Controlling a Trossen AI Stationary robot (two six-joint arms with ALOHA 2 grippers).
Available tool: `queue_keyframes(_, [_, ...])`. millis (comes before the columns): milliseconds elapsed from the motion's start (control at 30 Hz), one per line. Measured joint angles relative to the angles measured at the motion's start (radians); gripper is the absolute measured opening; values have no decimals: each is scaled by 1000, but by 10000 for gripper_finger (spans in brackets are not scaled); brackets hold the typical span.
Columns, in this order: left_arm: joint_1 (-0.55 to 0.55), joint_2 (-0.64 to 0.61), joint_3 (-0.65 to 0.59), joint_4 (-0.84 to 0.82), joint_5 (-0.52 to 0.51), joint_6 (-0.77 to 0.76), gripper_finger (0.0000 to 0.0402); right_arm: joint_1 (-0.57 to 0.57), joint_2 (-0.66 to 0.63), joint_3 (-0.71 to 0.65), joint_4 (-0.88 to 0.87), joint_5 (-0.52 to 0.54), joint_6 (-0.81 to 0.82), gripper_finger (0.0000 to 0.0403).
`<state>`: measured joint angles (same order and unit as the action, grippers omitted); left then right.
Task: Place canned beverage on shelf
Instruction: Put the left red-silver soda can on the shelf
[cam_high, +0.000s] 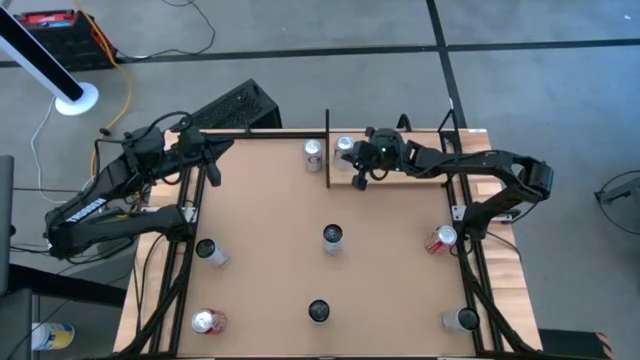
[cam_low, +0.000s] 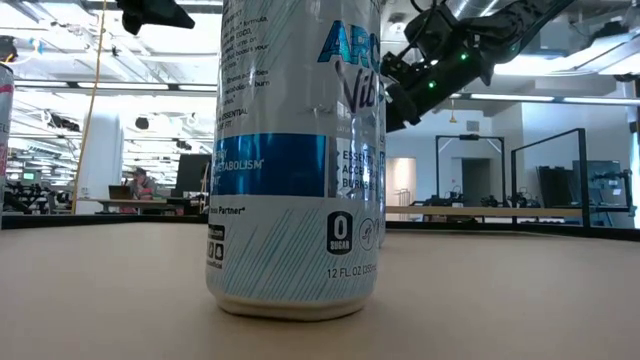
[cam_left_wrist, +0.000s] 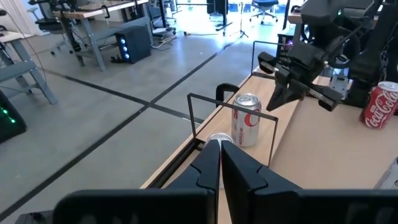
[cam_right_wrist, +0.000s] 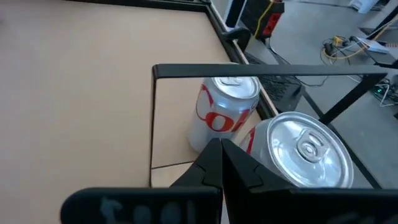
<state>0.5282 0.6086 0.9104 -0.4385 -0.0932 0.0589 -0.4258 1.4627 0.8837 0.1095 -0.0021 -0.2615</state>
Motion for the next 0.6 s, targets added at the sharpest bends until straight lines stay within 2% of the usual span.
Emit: queue_keyframes(600, [0,0,0,-29,3,-3,0,-49,126,0,101,4,2,22])
